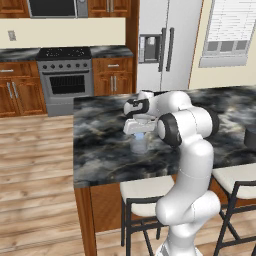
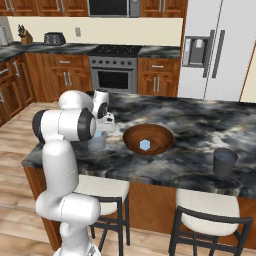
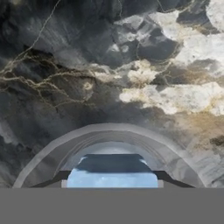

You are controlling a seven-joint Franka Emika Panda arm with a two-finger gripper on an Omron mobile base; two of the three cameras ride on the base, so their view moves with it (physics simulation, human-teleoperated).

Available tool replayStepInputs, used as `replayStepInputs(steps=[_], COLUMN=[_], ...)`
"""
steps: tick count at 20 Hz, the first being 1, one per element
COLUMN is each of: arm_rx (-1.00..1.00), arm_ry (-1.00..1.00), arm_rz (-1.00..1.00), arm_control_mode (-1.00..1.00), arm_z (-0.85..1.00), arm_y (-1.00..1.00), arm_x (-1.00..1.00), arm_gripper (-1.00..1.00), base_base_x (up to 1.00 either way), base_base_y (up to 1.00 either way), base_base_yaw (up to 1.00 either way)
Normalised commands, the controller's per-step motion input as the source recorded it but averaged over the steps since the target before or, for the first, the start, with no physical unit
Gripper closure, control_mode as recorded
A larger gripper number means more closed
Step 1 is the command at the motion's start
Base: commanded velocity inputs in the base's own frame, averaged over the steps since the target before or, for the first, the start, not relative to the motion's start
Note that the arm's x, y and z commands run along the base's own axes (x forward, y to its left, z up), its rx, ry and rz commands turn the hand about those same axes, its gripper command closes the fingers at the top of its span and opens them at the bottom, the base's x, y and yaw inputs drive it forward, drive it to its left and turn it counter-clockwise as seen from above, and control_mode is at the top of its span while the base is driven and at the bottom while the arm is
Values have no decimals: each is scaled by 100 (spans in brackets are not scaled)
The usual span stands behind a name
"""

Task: There are four ice cubes in the ice bowl. Place two ice cubes in each glass of water.

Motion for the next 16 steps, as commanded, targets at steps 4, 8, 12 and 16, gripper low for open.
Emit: replayStepInputs(steps=[4,8,12,16], arm_rx=[0,0,0,0], arm_ry=[0,0,0,0], arm_rz=[-5,-5,-5,-5], arm_control_mode=[-100,-100,-100,-100], arm_z=[0,0,0,1], arm_y=[0,0,0,0], arm_x=[0,0,0,-2], arm_gripper=[-100,-100,-100,100], base_base_x=[0,0,0,0], base_base_y=[0,0,0,0], base_base_yaw=[0,0,0,0])
